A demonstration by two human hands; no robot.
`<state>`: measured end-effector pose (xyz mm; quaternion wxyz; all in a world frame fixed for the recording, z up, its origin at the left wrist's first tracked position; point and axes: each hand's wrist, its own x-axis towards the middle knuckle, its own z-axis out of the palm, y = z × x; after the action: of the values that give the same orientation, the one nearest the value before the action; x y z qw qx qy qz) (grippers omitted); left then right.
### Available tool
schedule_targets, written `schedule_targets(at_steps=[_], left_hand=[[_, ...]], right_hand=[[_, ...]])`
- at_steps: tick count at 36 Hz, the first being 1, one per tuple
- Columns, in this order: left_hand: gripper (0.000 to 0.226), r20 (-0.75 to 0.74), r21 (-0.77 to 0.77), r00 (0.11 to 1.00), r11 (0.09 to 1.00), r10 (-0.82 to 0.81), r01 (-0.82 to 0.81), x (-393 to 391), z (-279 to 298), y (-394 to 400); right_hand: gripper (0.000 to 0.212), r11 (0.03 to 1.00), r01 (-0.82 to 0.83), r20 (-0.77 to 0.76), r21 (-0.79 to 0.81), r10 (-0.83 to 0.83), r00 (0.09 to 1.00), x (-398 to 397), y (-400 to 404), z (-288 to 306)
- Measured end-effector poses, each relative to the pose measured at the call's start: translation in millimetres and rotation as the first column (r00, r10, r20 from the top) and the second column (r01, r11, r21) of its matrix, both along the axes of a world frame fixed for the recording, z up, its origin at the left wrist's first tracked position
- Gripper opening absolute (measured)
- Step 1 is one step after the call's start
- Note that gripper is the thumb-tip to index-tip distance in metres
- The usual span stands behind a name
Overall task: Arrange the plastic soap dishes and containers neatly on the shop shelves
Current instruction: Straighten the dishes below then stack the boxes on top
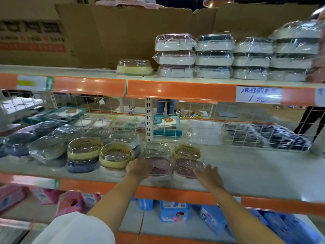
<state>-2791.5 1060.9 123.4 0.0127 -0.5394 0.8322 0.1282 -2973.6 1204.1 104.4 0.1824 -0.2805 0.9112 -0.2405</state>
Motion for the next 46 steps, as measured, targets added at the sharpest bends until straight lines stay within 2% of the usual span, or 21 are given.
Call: schedule_targets(at_steps=[5, 8, 11, 14, 16, 20, 24, 28, 31, 38, 42, 46], left_hand=[[0.045, -0.008, -0.027, 0.998, 0.998, -0.065, 0.065, 15.3, 3.5, -1.4], [0.055, 0.025, -0.062, 0.986, 0.985, -0.162, 0.164, 30.1, 14.3, 5.3], [0.058, 0.099, -0.076, 0.970, 0.970, -0.223, 0.231, 49.1, 31.6, 12.6], [0.048, 0.082, -0.036, 0.969, 0.971, -0.234, 0.238, 72.8, 49.3, 16.6], [0.053, 0.068, -0.049, 0.962, 0.962, -0.265, 0.269, 92.1, 60.7, 18.1], [0.037, 0.103, -0.146, 0.960, 0.950, -0.262, 0.275, 129.6, 90.5, 25.5], [0.030, 0.080, -0.197, 0.965, 0.945, -0.249, 0.260, 160.5, 115.4, 27.0], [0.024, 0.066, -0.253, 0.970, 0.936, -0.235, 0.245, 185.7, 141.2, 19.3], [0.031, 0.001, -0.347, 0.971, 0.911, -0.238, 0.223, 198.9, 168.8, 17.5], [0.044, -0.159, -0.514, 0.953, 0.845, -0.259, 0.144, 204.2, 232.1, 14.0], [0.041, -0.202, -0.537, 0.943, 0.835, -0.265, 0.120, 196.4, 252.4, 12.9], [0.035, -0.298, -0.522, 0.917, 0.850, -0.265, 0.076, 181.0, 271.7, 1.7]], right_hand=[[0.053, 0.995, -0.091, -0.115, 0.036, 0.095, 0.989, 24.2, 4.4, 17.1], [0.045, 0.970, -0.244, -0.115, 0.023, 0.245, 0.963, 43.0, 3.3, 22.7], [0.029, 0.909, -0.392, -0.071, 0.139, 0.404, 0.912, 69.9, 3.7, 35.0], [0.052, 0.848, -0.494, -0.088, 0.193, 0.517, 0.852, 102.5, 6.5, 55.2], [0.051, 0.827, -0.530, -0.114, 0.186, 0.554, 0.824, 124.8, 8.5, 70.8], [0.042, 0.820, -0.547, -0.161, 0.170, 0.571, 0.805, 160.8, 4.6, 96.6], [0.025, 0.782, -0.609, -0.266, 0.129, 0.619, 0.739, 189.6, -0.3, 121.3], [0.030, 0.749, -0.658, -0.305, 0.083, 0.647, 0.698, 216.5, -3.3, 149.1], [0.038, 0.720, -0.688, -0.371, 0.091, 0.666, 0.647, 232.6, -8.1, 175.4], [0.036, 0.714, -0.700, -0.494, 0.025, 0.617, 0.612, 241.9, -9.8, 242.3], [0.027, 0.733, -0.680, -0.568, 0.012, 0.565, 0.599, 231.0, -8.1, 271.2], [0.033, 0.762, -0.647, -0.615, -0.015, 0.503, 0.607, 205.8, -11.1, 294.7]])
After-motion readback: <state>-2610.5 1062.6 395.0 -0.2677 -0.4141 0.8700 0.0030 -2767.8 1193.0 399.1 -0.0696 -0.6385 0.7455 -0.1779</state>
